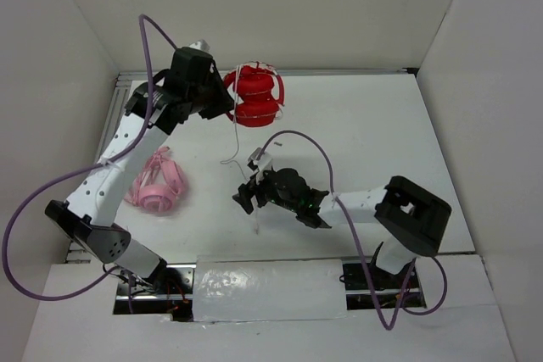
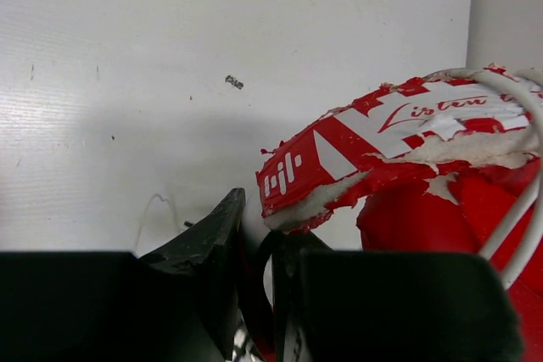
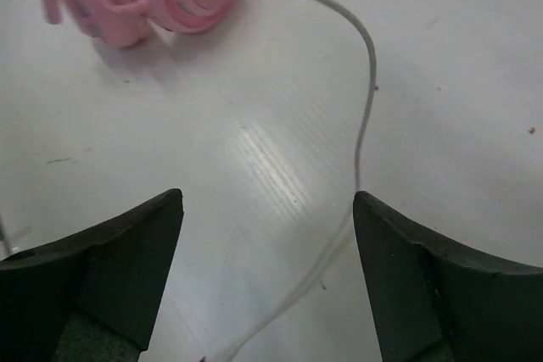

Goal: Wrap the headphones

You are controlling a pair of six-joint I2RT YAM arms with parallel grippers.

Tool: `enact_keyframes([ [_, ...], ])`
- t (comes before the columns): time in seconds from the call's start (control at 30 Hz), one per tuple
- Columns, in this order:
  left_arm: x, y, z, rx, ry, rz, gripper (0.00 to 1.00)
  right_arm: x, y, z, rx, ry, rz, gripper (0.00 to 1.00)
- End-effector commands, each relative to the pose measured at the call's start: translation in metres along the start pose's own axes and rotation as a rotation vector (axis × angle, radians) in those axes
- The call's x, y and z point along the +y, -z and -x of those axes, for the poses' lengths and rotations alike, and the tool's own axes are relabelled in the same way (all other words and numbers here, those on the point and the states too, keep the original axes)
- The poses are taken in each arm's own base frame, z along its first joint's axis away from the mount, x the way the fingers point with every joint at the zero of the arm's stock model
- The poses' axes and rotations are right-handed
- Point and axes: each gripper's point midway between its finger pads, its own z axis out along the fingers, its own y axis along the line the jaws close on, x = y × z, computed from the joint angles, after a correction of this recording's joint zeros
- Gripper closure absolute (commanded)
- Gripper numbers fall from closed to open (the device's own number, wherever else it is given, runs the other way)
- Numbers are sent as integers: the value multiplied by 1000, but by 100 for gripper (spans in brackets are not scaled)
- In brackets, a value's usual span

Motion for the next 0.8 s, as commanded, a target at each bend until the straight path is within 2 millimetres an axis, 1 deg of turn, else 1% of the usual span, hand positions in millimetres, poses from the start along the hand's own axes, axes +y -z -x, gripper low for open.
enact_keyframes([
  [0.0, -45, 51, 32, -119, -37, -226, 100, -25, -22, 20, -99, 3, -152, 12],
  [0.07, -52, 58, 30, -107, -51, -265, 100, -25, -33, 22, -98, -3, -157, 12],
  [0.13, -56, 66, 31, -113, -68, -281, 100, -28, -45, 16, -88, -13, -176, 12],
  [0.2, -60, 78, 34, -123, -81, -308, 100, -32, -50, 12, -92, -23, -194, 13],
  [0.23, -65, 89, 31, -114, -116, -356, 100, -35, -51, 7, -100, -35, -206, 15],
  [0.27, -67, 89, 27, -97, -120, -373, 100, -36, -52, 6, -106, -36, -204, 15],
  [0.3, -70, 100, 27, -106, -148, -409, 100, -37, -54, 2, -105, -44, -202, 17],
  [0.33, -75, 107, 25, -106, -161, -449, 100, -35, -57, 2, -104, -61, -182, 21],
  [0.37, -80, 116, 21, -91, -176, -496, 100, -39, -59, 1, -102, -71, -176, 26],
  [0.4, -83, 129, 20, -101, -202, -536, 100, -40, -60, -3, -95, -79, -168, 52],
  [0.43, -84, 135, 19, -106, -213, -556, 100, -39, -60, -3, -102, -98, -154, 68],
  [0.47, -85, 141, 19, -111, -222, -574, 100, -38, -60, -3, -108, -115, -133, 81],
  [0.5, -85, 152, 16, -114, -243, -602, 100, -46, -58, -2, -114, -127, -128, 98],
  [0.53, -85, 155, 15, -113, -248, -609, 100, -48, -54, -3, -118, -157, -114, 100],
  [0.57, -83, 163, 12, -122, -256, -627, 100, -49, -50, -3, -112, -166, -87, 100],
  [0.6, -82, 169, 7, -122, -279, -654, 100, -58, -44, -3, -109, -192, -81, 100],
  [0.63, -82, 169, 6, -120, -283, -658, 100, -67, -40, -1, -108, -197, -102, 100],
  [0.67, -77, 170, 2, -121, -292, -658, 100, -73, -35, 8, -120, -205, -112, 100],
  [0.7, -76, 170, -2, -110, -298, -663, 100, -95, -29, 3, -92, -222, -173, 100],
  [0.73, -70, 162, -10, -86, -300, -649, 100, -106, -25, 6, -85, -229, -204, 100],
  [0.77, -69, 165, -11, -101, -317, -667, 100, -124, -17, 17, -106, -245, -280, 100],
])
